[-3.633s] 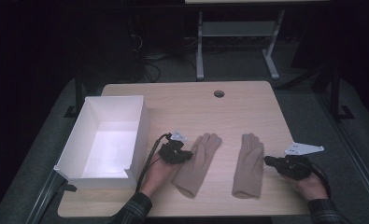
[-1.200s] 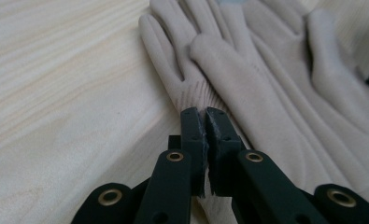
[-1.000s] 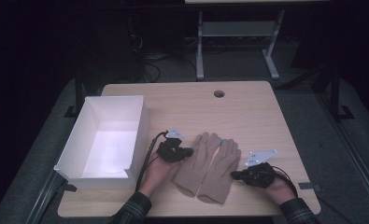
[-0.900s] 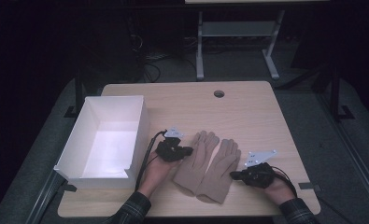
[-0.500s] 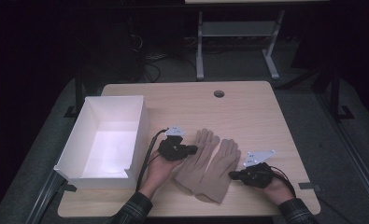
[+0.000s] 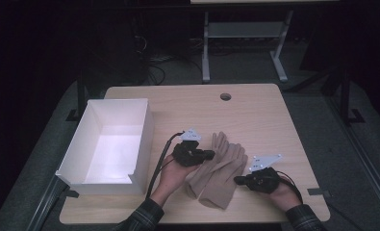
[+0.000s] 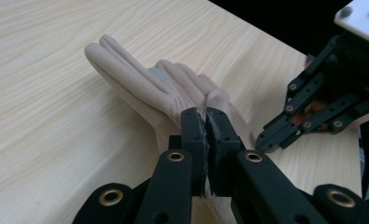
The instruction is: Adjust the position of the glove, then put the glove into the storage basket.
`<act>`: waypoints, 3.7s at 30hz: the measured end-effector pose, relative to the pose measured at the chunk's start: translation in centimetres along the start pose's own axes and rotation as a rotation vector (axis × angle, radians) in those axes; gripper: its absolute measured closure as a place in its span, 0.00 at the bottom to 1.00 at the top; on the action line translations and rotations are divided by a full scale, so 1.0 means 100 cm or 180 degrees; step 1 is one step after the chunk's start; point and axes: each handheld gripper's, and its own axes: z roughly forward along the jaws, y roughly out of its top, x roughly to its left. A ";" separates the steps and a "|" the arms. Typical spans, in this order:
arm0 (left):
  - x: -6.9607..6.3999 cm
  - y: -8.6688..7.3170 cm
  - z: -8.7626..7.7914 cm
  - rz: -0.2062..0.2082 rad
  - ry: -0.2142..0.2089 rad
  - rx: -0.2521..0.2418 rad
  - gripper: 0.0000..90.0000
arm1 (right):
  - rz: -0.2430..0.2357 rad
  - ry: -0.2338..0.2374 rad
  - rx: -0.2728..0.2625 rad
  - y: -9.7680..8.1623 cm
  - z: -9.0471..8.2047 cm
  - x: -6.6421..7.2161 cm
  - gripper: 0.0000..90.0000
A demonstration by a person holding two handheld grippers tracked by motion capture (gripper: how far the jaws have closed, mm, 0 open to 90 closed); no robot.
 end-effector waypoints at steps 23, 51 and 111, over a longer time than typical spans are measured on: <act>-0.020 0.005 0.021 0.0178 -0.0155 0.0111 0.98 | 0.0016 -0.0037 -0.0020 0.011 0.012 0.004 1.00; -0.028 -0.006 0.040 0.0181 -0.0284 0.0313 0.98 | 0.0060 -0.0127 -0.0117 0.015 0.012 0.006 0.94; 0.002 -0.003 0.036 0.0734 0.0166 0.0791 0.22 | 0.0673 -0.1153 -0.0117 -0.023 -0.020 -0.050 0.19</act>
